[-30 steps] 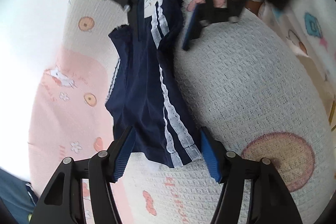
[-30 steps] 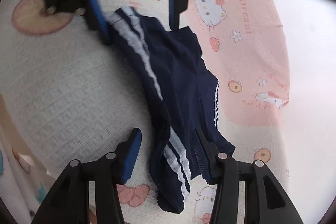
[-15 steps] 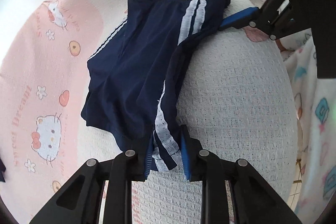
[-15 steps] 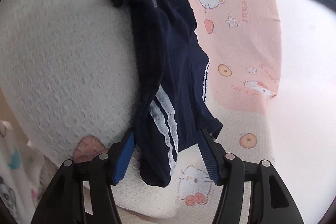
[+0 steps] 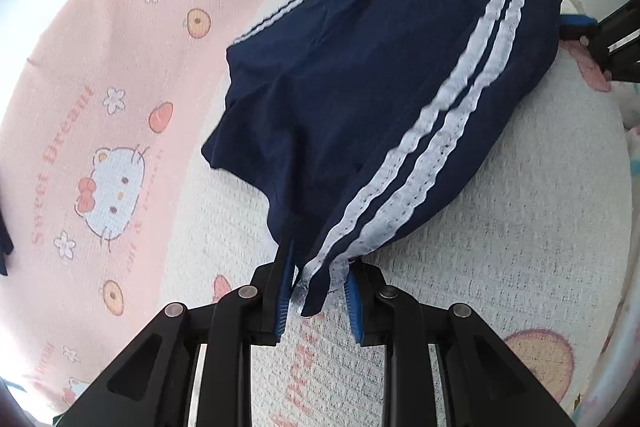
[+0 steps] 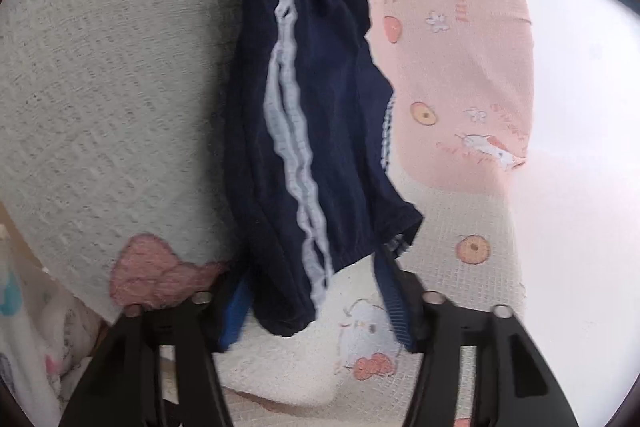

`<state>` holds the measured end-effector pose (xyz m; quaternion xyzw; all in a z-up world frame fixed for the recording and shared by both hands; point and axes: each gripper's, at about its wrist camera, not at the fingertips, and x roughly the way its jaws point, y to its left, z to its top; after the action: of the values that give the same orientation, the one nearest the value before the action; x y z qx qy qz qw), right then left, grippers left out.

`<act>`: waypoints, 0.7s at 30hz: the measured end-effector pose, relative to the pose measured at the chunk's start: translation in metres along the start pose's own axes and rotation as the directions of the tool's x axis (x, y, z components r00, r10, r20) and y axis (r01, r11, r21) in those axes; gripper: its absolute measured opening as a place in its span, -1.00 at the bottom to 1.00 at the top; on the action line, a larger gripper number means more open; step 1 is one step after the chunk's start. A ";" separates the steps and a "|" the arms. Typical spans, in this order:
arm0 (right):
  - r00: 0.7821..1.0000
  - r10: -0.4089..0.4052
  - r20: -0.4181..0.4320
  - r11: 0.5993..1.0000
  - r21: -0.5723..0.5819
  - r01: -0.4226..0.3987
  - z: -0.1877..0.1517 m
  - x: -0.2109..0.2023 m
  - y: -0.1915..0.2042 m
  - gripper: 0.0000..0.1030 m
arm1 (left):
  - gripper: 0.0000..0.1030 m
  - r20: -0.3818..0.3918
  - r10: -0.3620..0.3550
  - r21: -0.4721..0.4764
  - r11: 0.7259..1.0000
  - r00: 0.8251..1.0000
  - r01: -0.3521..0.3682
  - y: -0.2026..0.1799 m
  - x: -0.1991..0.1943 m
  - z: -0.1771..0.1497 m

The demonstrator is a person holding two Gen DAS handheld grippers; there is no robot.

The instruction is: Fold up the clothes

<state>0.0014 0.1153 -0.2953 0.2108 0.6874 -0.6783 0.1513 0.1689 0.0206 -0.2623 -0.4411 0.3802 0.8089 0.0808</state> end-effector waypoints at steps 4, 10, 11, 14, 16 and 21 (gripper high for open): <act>0.999 0.019 -0.026 0.999 -0.042 -0.020 0.003 0.000 0.020 -0.83 | -0.60 0.018 0.033 0.022 0.999 0.999 -0.034 0.000 0.012 0.007; 0.997 0.048 -0.059 0.996 0.072 -0.044 0.007 0.001 0.014 -0.83 | -0.60 0.097 0.179 0.238 0.951 0.979 -0.198 -0.028 0.017 0.004; 0.996 0.062 -0.059 0.995 0.087 -0.057 0.006 0.001 0.012 -0.84 | -0.60 0.123 0.214 0.295 0.925 0.969 -0.241 -0.036 0.018 0.001; 0.994 0.093 -0.061 0.991 0.106 -0.086 0.006 0.001 0.005 -0.84 | -0.66 0.161 0.246 0.363 0.886 0.956 -0.289 -0.047 0.018 -0.004; 0.991 0.117 -0.069 0.986 0.130 -0.107 0.006 -0.001 0.002 -0.84 | -0.79 0.119 0.163 0.279 0.941 0.980 -0.190 -0.030 0.017 0.001; 0.978 0.197 -0.067 0.948 0.266 -0.172 0.010 -0.009 -0.009 -0.84 | -0.79 -0.008 -0.116 -0.086 0.990 0.993 0.115 0.028 0.024 0.019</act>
<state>0.0036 0.1048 -0.2832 0.3233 0.5765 -0.7346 0.1533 0.1291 0.0087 -0.2597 -0.4706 0.3197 0.8155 0.1060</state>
